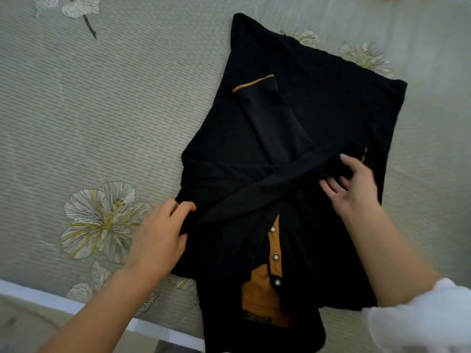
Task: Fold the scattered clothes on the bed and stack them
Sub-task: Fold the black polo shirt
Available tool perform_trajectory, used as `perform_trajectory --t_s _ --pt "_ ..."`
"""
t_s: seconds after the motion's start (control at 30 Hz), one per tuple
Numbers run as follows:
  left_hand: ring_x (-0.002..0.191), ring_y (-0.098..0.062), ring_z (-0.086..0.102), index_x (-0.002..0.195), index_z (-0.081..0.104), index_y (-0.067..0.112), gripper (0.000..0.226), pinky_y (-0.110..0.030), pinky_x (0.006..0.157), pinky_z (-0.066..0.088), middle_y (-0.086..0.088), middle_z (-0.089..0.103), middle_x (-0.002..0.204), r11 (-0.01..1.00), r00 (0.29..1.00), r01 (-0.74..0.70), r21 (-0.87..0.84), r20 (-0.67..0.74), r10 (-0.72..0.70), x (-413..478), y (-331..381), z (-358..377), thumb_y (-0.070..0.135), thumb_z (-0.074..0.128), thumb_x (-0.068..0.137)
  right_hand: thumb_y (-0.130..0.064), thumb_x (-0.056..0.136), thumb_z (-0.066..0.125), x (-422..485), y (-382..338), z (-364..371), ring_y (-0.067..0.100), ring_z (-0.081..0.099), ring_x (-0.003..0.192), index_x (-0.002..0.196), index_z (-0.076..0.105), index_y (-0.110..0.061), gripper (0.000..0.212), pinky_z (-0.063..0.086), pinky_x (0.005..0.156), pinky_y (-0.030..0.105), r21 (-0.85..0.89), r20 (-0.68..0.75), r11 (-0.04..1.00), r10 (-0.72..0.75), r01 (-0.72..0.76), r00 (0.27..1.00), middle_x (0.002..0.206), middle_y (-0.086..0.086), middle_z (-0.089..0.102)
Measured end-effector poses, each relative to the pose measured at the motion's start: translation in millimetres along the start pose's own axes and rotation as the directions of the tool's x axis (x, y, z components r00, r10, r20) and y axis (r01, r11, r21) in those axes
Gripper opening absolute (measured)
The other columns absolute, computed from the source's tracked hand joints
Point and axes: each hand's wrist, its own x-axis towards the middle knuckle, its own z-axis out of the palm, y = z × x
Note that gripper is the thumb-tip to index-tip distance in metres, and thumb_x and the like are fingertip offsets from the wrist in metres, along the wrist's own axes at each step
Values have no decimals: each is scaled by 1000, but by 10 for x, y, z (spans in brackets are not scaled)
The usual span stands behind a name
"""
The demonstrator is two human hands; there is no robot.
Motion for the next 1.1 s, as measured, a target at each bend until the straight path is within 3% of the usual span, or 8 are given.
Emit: perform_trajectory --t_s 0.2,0.3,0.43,0.57,0.73,0.83,0.97,1.1 --pt "51 -14 43 130 56 28 85 -19 35 25 4 41 73 993 989 -66 98 141 51 5 23 15 -5 79 56 -26 73 80 231 -43 109 24 57 106 136 29 -19 82 56 78 40 -216 -155 971 -134 99 979 128 3 48" --pt "59 -10 37 147 13 48 103 -20 43 32 6 33 77 983 962 -54 176 272 4 76 108 33 -1 64 73 -8 77 70 339 -150 95 22 55 109 136 43 -18 65 54 88 39 -399 -101 898 -247 188 964 126 -2 51" --pt "63 -6 40 133 -25 57 101 -20 52 31 5 34 85 990 943 -45 136 332 -3 242 178 -1 5 46 84 -12 76 66 464 -225 -67 25 51 115 131 44 -17 60 46 98 36 -541 -158 802 -391 252 907 134 7 46" --pt "64 -7 45 131 -28 59 103 -19 56 35 5 35 86 995 916 -17 103 401 -26 307 144 6 4 46 84 -13 79 63 432 -260 -63 26 38 125 135 40 -14 60 34 106 42 -830 52 357 -715 428 698 136 10 36" --pt "67 -6 46 133 -24 60 104 -19 60 36 6 36 86 998 904 2 65 426 -30 325 123 2 3 47 83 -12 83 57 546 -314 114 31 32 122 125 55 -25 44 29 101 46 -876 483 -234 -461 423 745 131 10 34" --pt "68 -6 47 132 -24 60 106 -19 61 36 7 37 88 999 904 24 32 427 -35 313 105 9 3 50 82 -18 84 58 626 -473 92 31 31 126 110 64 -21 27 25 101 48 -828 559 -329 -418 454 717 130 9 41" --pt "74 -13 51 135 -30 50 113 -22 63 34 6 39 89 998 910 49 31 410 -58 288 94 19 3 55 78 -9 78 56 536 -824 -28 17 37 134 94 59 -15 18 20 100 41 -684 663 -219 -583 696 469 118 2 58" --pt "74 -13 49 136 -31 46 113 -23 66 35 5 36 87 998 916 44 48 398 -59 270 98 30 4 56 78 -5 77 52 445 -913 -470 26 45 113 92 54 -10 16 21 95 43 -580 738 -441 -639 685 214 103 8 59"
